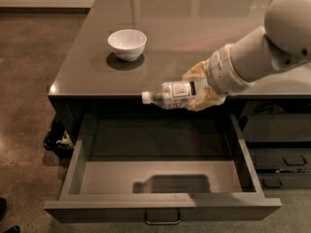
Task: Place blue plastic bottle into top drawer
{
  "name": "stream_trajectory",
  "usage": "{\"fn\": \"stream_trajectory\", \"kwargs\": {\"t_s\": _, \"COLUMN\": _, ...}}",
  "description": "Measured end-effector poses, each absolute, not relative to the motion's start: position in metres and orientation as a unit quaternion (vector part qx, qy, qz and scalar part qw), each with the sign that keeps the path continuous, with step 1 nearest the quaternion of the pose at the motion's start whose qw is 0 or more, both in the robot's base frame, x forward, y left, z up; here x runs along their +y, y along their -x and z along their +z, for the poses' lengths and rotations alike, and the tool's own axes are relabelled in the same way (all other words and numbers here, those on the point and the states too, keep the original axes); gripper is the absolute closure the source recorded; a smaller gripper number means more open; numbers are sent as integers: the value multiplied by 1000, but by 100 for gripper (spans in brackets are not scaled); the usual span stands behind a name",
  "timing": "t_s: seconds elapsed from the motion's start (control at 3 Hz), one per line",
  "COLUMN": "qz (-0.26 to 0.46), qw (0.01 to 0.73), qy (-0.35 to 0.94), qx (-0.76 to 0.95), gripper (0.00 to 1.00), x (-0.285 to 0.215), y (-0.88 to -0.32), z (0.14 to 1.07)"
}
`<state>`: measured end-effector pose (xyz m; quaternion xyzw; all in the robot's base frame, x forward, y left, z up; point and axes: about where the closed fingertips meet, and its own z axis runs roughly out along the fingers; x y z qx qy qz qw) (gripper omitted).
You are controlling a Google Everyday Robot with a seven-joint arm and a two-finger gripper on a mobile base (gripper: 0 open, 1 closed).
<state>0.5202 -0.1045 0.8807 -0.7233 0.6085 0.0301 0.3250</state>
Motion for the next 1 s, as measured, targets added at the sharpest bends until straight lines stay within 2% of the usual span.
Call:
{"fn": "stream_trajectory", "kwargs": {"t_s": 0.67, "qz": 135, "qw": 375, "qy": 716, "qx": 574, "gripper": 100, "x": -62, "y": -500, "z": 797}}
{"fn": "stream_trajectory", "kwargs": {"t_s": 1.0, "qz": 136, "qw": 375, "qy": 716, "qx": 574, "gripper": 100, "x": -62, "y": -500, "z": 797}}
